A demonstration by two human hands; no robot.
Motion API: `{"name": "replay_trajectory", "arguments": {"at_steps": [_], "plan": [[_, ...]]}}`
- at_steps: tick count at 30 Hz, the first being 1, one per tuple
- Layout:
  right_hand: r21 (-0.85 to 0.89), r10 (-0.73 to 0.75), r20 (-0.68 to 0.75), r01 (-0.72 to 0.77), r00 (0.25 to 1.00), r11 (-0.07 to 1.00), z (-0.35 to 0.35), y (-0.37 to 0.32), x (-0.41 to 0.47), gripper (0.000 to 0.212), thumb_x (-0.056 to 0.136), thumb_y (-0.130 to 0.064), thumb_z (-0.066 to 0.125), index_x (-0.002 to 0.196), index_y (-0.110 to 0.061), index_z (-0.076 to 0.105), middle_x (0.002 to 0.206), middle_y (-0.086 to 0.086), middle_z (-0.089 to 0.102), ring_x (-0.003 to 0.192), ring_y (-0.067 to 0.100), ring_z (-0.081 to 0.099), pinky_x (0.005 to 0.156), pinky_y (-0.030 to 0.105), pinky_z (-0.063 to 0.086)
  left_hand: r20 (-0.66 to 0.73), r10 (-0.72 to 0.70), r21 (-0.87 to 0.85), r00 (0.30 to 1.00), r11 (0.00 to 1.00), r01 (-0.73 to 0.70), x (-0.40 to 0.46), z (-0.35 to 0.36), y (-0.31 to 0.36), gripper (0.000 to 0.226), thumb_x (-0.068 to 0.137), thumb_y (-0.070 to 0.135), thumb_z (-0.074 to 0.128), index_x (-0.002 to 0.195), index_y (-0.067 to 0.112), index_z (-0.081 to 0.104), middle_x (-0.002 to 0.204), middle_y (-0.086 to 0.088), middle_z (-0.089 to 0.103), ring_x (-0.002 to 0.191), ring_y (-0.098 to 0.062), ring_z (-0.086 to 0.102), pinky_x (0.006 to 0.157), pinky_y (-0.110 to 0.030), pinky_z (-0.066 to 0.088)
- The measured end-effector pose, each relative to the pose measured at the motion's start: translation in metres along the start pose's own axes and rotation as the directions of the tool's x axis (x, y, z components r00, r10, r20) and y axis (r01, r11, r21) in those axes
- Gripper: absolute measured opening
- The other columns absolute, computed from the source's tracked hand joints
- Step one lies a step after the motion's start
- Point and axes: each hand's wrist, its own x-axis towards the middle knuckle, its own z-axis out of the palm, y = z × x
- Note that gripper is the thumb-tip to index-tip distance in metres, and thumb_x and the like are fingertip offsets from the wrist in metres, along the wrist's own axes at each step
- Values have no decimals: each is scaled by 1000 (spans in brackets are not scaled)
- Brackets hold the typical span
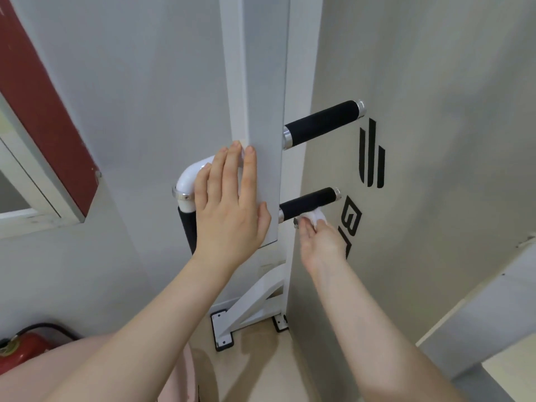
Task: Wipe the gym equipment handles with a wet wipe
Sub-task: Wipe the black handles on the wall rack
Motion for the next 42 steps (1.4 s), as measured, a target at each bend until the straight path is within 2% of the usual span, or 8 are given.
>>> {"name": "replay_trajectory", "arguments": {"at_steps": [5,9,14,21,31,35,39,42], "plan": [[-297,164,131,-120,978,947,1,-1,-9,23,92,-7,54,114,-1,56,107,14,65,96,22,63,90,31,48,-15,8,-29,1000,1000,-8,2,3,-5,69,75,23,60,135,1,34,135,-22,49,128,-30,33,107,-39,20],[-432,-243,86,256,966,865,1,-31,-12,12,89,-7,55,88,-14,65,86,1,63,80,15,59,78,23,47,-50,36,-122,998,992,-42,7,-1,-10,61,80,26,60,133,5,37,136,-21,45,118,-32,43,98,-42,30],[-385,-835,424,904,351,185,42,-76,-34,26,94,-6,46,101,-20,66,102,-20,63,96,-4,58,87,12,42,-161,230,-40,960,970,-239,38,-16,-17,56,82,23,60,133,9,41,145,-11,27,130,-28,33,104,-41,27],[-136,-319,946,823,-58,-552,63,-71,8,37,88,-3,34,115,-4,60,119,11,64,120,31,51,105,33,31,-84,384,-7,919,922,-386,65,-19,-28,48,80,32,61,121,8,58,142,-16,43,131,-35,31,102,-44,29],[-183,-344,933,693,-100,-698,76,-84,17,26,84,0,39,98,-1,62,97,11,66,101,33,58,94,43,43,-139,452,42,881,891,-451,66,-7,-43,37,83,28,62,116,10,62,139,-11,47,128,-37,36,98,-44,35],[-494,-629,772,709,92,-503,73,-96,29,30,88,4,40,110,-2,60,117,14,62,116,34,51,98,48,42,-120,439,46,891,898,-437,66,-4,-42,39,81,26,64,117,11,61,140,-11,47,130,-36,34,100,-46,35],[-92,-290,945,726,-152,-681,64,-80,31,40,86,7,37,120,3,57,128,15,58,125,28,44,108,36,31,-130,417,22,899,908,-418,67,1,-41,35,79,20,64,112,9,64,138,-12,49,129,-37,35,94,-45,38],[-306,-464,886,716,-28,-627,59,-109,45,48,82,13,43,127,-1,53,135,14,53,127,29,45,107,42,34,-163,408,7,898,911,-412,69,0,-42,29,80,22,65,106,10,67,137,-10,51,126,-36,37,86,-44,47]]}}
